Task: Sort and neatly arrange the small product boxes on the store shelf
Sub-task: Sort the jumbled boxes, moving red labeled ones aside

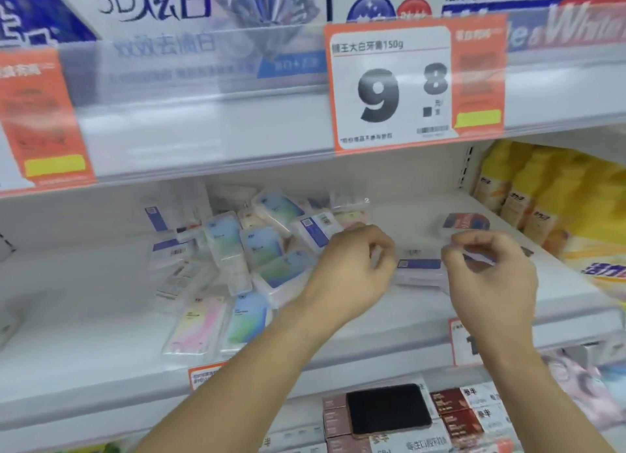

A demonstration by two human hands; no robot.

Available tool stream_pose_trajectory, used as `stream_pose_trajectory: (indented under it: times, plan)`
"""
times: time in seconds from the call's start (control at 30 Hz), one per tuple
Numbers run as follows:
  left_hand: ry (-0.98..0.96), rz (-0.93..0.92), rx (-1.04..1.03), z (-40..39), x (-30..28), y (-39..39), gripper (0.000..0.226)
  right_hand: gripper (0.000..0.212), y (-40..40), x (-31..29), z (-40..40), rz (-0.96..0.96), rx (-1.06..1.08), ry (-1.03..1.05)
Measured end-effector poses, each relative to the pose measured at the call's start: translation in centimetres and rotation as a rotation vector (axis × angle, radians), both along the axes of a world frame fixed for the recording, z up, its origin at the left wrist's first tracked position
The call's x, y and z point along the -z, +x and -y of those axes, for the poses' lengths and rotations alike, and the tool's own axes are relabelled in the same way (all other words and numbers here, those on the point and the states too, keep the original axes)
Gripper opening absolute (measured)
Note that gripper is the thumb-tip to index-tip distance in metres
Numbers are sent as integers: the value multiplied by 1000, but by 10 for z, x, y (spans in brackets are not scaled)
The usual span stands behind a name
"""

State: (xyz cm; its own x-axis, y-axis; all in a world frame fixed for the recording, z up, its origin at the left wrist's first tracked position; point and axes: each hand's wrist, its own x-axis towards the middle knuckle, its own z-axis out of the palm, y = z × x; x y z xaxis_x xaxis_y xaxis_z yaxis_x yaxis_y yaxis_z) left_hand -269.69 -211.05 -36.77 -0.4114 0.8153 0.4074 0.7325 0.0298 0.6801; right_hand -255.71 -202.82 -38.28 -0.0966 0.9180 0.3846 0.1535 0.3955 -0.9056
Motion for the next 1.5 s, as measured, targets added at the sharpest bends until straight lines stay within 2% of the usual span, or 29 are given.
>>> stream_pose_trajectory:
  times: [0.07,0.13,0.23,0.3,0.4,0.5,0.57,0.67,0.8,0.9,0.93,1.0,1.07,1.13,1.2,1.27,1.3,1.33,1.37,1.4,1.5]
  plan:
    - [-41,-253,-83,23,-3,-24,16,13,-12,-1,10,59,-54,43]
    - [-245,-444,-177,46,-3,-48,37,15,-29,-1,20,126,-126,95]
    - [-569,-514,-217,73,0,-73,64,22,-60,3,25,246,-210,160]
    - [-601,-537,-241,88,2,-83,66,22,-80,6,23,321,-265,153]
    - [-529,-545,-283,109,5,-95,60,29,-105,9,17,437,-343,94]
    - [-406,-465,-233,125,14,-105,62,49,-122,9,10,573,-439,91]
    - [-358,-387,-194,133,19,-110,67,64,-129,10,7,647,-493,7]
    - [-306,-302,-190,145,24,-115,66,75,-134,13,8,685,-427,32]
    - [-307,-301,-184,149,25,-109,64,66,-127,8,16,450,-374,75]
    - [-240,-250,-229,146,19,-100,72,39,-113,-8,33,106,-499,-167]
    - [-174,-172,-254,143,14,-95,74,41,-109,-13,40,42,-551,-245]
    - [-19,38,-230,136,1,-84,75,69,-101,-25,58,36,-646,-283]
    - [111,257,-108,130,-7,-75,64,91,-95,-31,73,139,-729,-199]
    - [184,383,-63,126,-9,-70,40,87,-87,-33,80,175,-789,-144]
    - [212,388,-106,125,-8,-67,29,72,-82,-34,74,152,-741,-117]
    - [214,383,-182,125,-4,-70,29,49,-83,-27,51,280,-564,44]
    - [213,389,-214,125,-2,-72,29,27,-83,-21,38,457,-502,140]
    - [214,392,-238,125,-1,-74,29,32,-84,-15,27,705,-488,190]
    - [213,397,-256,126,0,-76,30,52,-86,-7,17,906,-519,213]
    - [208,399,-266,126,0,-77,28,65,-88,-1,11,1026,-566,187]
    - [206,399,-280,126,2,-77,13,84,-95,-3,8,1097,-614,105]
